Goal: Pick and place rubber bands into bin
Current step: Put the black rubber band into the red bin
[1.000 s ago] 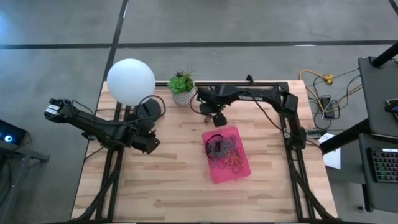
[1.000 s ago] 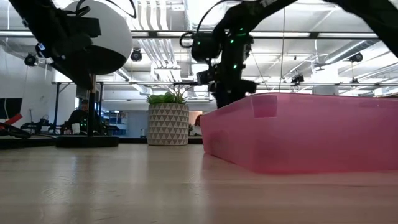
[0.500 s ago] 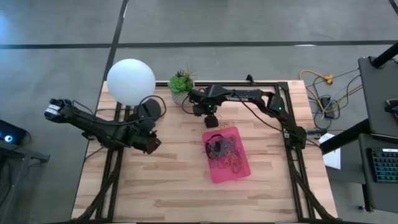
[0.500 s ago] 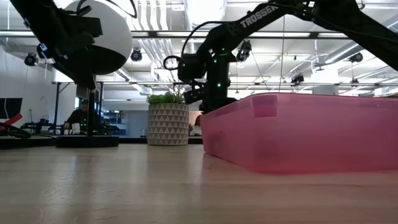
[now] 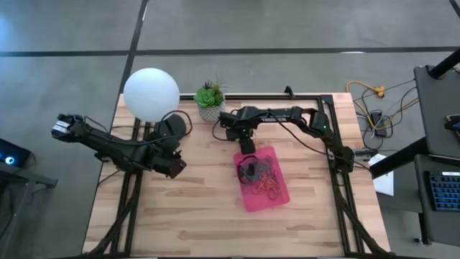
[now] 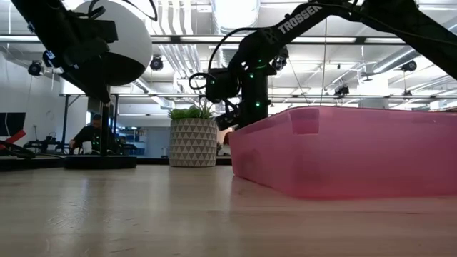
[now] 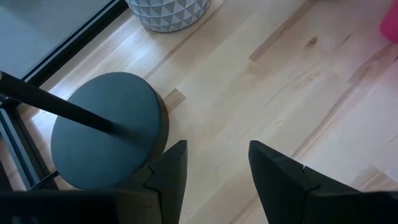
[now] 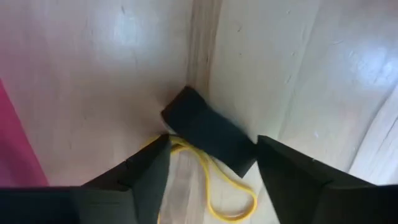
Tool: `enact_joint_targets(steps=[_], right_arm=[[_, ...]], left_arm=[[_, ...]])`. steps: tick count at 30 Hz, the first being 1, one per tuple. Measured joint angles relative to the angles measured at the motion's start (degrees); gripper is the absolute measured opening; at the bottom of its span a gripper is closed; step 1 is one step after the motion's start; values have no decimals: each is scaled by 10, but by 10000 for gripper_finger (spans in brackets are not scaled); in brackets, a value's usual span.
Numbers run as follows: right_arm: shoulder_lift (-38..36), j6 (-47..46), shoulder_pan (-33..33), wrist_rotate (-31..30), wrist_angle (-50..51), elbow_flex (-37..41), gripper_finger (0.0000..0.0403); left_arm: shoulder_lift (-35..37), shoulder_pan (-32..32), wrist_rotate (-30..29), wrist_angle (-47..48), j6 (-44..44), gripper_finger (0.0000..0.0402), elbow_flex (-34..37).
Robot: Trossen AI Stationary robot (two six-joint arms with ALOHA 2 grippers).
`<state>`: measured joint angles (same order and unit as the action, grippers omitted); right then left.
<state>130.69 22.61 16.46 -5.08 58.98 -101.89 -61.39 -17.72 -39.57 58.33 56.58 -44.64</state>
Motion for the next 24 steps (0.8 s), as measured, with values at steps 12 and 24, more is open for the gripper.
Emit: enact_joint_targets(steps=[12,24], right_arm=[[-2,-63,2,-9,5,-14,16],[-133,-240,-14,64,165,-131,8]], left_arm=[[0,0,0,-9,0,157,0],[-13,0,0,-16,-1,157,0]])
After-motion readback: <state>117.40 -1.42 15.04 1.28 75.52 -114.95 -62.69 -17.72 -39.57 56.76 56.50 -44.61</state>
